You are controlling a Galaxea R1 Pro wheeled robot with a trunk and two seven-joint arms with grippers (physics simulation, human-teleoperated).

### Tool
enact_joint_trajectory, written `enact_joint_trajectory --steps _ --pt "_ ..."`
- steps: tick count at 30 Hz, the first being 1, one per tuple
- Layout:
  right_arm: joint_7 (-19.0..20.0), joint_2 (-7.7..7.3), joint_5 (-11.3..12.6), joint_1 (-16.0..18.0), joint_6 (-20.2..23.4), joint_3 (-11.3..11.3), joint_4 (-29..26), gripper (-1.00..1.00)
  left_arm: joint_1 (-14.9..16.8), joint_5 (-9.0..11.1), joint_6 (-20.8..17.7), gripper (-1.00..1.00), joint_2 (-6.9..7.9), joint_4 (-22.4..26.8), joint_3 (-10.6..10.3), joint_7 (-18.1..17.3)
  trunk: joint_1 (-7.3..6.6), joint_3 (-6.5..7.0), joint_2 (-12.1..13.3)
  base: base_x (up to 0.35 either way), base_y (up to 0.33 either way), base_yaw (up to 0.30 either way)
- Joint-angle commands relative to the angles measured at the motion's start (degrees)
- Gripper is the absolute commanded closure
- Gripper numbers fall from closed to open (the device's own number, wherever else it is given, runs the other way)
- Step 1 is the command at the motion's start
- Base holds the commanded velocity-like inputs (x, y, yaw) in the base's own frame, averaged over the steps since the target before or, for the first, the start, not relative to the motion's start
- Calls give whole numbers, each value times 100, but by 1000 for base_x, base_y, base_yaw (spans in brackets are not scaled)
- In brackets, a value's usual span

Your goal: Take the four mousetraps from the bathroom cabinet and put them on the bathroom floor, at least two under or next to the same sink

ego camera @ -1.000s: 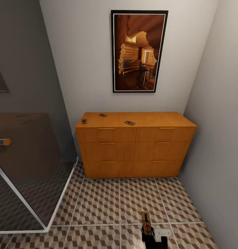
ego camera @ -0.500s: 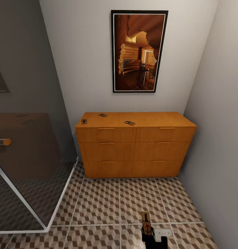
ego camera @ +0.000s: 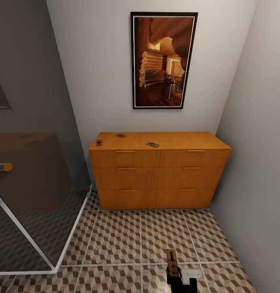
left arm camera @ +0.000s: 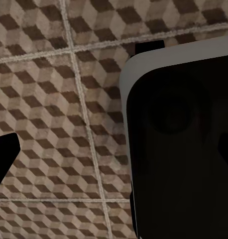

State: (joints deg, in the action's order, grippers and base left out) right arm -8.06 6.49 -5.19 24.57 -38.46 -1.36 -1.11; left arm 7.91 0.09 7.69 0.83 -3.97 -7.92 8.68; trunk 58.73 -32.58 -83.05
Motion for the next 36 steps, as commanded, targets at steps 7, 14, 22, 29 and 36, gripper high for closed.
enact_joint_trajectory --steps 7,14,22,29,36 --pt "-27 1 -44 5 -12 -14 5 100 9 0 40 -100 -4 -25 -42 19 0 -5 -3 0 0 0" --pt "-25 1 -44 5 -12 -14 5 100 9 0 40 -100 -2 -25 -42 19 0 -5 -3 0 0 0" --pt "-22 1 -44 4 -12 -14 5 100 9 0 40 -100 -4 -25 -42 19 0 -5 -3 0 0 0" --pt "-23 1 -44 5 -12 -14 5 100 9 0 40 -100 -3 -25 -42 19 0 -5 -3 0 0 0" --pt "-21 1 -44 4 -12 -14 5 100 9 0 40 -100 -4 -25 -42 19 0 -5 -3 0 0 0"
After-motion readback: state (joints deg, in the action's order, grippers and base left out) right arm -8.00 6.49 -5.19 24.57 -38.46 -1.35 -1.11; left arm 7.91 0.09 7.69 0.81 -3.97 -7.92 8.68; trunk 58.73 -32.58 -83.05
